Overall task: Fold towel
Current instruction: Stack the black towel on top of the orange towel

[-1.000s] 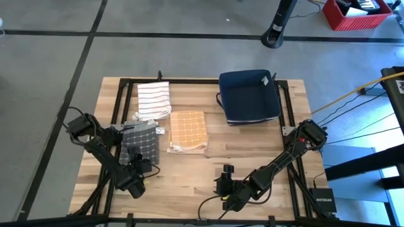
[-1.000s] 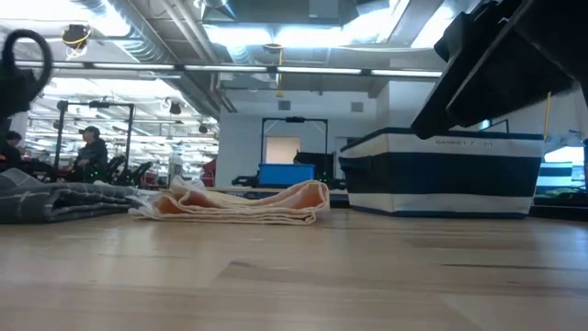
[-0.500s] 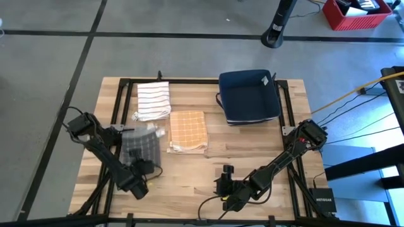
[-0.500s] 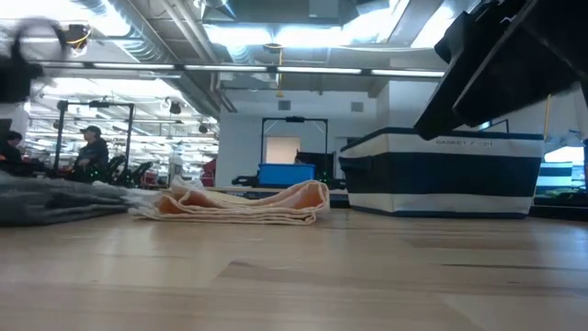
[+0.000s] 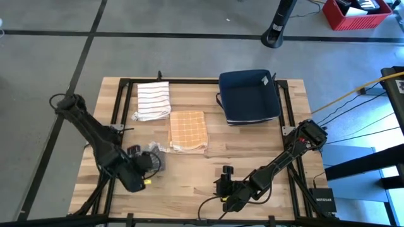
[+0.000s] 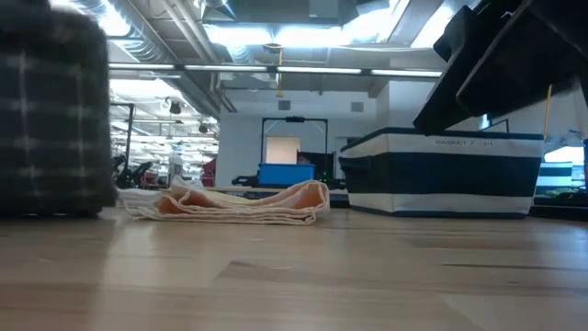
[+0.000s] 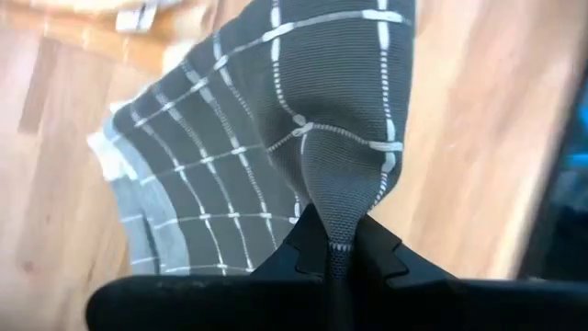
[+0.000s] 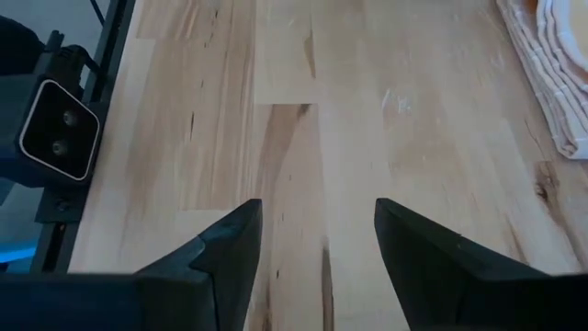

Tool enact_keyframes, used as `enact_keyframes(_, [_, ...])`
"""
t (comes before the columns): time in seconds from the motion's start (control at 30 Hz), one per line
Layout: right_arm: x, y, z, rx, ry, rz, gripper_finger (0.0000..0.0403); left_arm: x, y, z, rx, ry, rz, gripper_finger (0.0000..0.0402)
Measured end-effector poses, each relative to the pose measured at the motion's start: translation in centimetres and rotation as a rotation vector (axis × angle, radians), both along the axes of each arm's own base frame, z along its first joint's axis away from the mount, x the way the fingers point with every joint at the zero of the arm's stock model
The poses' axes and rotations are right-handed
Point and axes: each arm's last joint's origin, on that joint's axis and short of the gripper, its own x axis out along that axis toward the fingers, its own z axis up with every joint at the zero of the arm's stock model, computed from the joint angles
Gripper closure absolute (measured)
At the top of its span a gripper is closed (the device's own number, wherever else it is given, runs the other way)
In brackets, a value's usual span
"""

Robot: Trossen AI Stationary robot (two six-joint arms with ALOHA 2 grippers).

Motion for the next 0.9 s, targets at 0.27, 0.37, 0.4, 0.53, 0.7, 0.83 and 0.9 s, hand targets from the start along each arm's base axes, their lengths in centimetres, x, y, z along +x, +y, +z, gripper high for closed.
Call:
enact_keyframes(0.27, [0.0, 0.0, 0.0, 0.0, 0.001, 0.0, 0.0187, 0.7, 3.1, 5.3, -0.132, -0.116, -0.049, 0.0398])
enact_keyframes(0.37, [0.0, 0.0, 0.0, 0.0, 0.001, 0.0, 0.0187, 0.9, 3.8, 6.5, -0.139, -0.123, -0.073, 0.0398])
enact_keyframes(0.4, [0.0, 0.0, 0.0, 0.0, 0.001, 0.0, 0.0187, 1.0, 4.0, 6.9, -0.139, -0.121, -0.076, 0.0398])
enact_keyframes(0.53, [0.0, 0.0, 0.0, 0.0, 0.001, 0.0, 0.0187, 1.2, 4.8, 8.3, -0.145, -0.132, -0.098, 0.0395])
enact_keyframes(0.7, [0.0, 0.0, 0.0, 0.0, 0.0, 0.0, 0.0187, 1.4, 6.1, 10.7, -0.13, -0.169, -0.123, 0.0398])
enact_keyframes(0.83, [0.0, 0.0, 0.0, 0.002, -0.001, 0.0, 0.0187, 2.0, 7.6, 12.2, -0.09, -0.233, -0.139, 0.0396])
enact_keyframes(0.9, [0.0, 0.0, 0.0, 0.004, -0.004, -0.001, 0.0187, 2.3, 8.5, 12.7, -0.063, -0.257, -0.145, 0.0396])
